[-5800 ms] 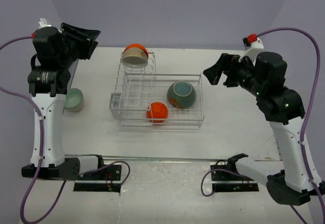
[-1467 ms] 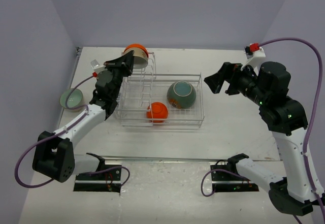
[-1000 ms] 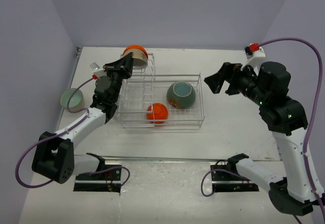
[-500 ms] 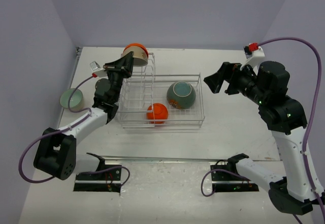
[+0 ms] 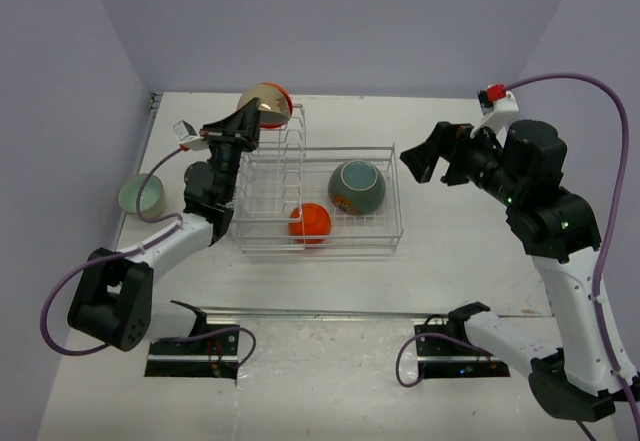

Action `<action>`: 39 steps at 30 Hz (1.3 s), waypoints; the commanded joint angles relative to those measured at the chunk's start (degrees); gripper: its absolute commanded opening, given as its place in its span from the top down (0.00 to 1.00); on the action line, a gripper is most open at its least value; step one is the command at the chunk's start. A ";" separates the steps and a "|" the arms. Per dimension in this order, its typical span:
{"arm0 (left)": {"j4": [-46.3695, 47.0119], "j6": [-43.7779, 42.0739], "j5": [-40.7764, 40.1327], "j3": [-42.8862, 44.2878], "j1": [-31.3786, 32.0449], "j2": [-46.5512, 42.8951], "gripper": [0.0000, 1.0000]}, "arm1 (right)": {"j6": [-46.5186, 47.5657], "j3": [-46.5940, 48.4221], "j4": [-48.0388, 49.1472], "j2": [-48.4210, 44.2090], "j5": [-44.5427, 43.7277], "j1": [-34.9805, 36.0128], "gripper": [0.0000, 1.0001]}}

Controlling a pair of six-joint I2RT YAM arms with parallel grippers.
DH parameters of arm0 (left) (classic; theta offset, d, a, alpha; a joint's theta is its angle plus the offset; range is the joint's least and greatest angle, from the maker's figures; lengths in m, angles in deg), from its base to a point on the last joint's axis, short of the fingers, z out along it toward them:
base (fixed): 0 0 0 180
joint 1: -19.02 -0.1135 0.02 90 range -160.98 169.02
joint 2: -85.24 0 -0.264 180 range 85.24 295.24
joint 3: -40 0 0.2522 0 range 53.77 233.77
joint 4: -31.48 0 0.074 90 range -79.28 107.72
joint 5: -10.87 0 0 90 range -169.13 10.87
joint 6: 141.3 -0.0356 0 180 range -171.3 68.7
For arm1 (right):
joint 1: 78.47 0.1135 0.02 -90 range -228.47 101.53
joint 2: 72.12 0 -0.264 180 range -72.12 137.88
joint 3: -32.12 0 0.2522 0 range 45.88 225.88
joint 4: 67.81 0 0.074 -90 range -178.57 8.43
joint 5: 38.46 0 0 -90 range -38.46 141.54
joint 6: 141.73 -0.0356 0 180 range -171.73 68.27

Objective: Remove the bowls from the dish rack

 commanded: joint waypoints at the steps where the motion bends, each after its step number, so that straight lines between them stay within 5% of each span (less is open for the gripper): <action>1: 2.64 0.11 1.33 -3.17 0.61 2.57 1.00 | 0.98 0.49 2.44 0.44 -0.14 0.36 0.01; 18: -12.65 0.46 0.72 -0.62 1.49 -8.58 1.00 | 0.63 3.65 1.22 2.54 -0.66 0.36 0.01; 39: -0.01 -1.39 4.85 -1.49 1.22 -4.73 1.00 | 0.63 4.53 1.13 4.75 -0.49 0.36 0.01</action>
